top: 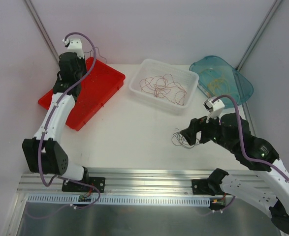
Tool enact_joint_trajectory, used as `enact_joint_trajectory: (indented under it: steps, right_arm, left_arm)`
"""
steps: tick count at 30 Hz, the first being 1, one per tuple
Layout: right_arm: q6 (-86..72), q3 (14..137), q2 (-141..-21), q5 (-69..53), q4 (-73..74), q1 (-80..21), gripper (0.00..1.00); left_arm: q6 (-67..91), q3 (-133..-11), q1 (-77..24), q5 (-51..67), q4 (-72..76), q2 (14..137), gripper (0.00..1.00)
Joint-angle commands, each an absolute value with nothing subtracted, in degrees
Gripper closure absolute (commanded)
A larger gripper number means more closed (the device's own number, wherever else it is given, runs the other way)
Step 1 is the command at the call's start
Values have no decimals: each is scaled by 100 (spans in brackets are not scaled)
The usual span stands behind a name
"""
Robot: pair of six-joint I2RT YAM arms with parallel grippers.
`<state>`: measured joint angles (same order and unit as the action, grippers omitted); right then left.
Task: Untangle the cables
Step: Untie the cable, then place the cable in the bin.
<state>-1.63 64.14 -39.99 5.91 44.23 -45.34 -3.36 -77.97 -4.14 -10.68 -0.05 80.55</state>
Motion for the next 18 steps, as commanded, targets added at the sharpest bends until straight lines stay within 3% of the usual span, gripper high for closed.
enact_joint_trajectory:
  steps: [1, 3, 4, 8, 10, 12, 13, 18]
  right_arm:
    - [-26, 6364, -3929, 782, 4526, -4526, 12]
    - [-18, 6337, -3946, 791, 4561, -4526, 12]
    - [-26, 6302, -3955, 791, 4596, -4518, 12]
    - [132, 6240, -3938, 826, 4614, -4526, 12]
    - [167, 6205, -3937, 844, 4605, -4526, 12]
    - [211, 6188, -3929, 835, 4614, -4518, 11]
    - [228, 6188, -3929, 835, 4623, -4518, 11]
    - [281, 6144, -3876, 817, 4614, -4526, 11]
  left_arm:
    - [-763, -8033, -150, -764, -482, 8750, 98]
    - [-800, -8173, -35, -817, -912, 9139, 93]
    - [-721, -8261, -18, -930, -1140, 9567, 84]
    - [-598, -9391, 149, -1246, -3045, 10703, 64]
    - [-545, -9737, 167, -1536, -4014, 11107, 61]
    - [-484, -9853, 193, -1775, -4349, 11092, 52]
    - [-362, -9774, 219, -1680, -4359, 10892, 41]
    - [-18, -9642, 413, -941, -4359, 10170, 14]
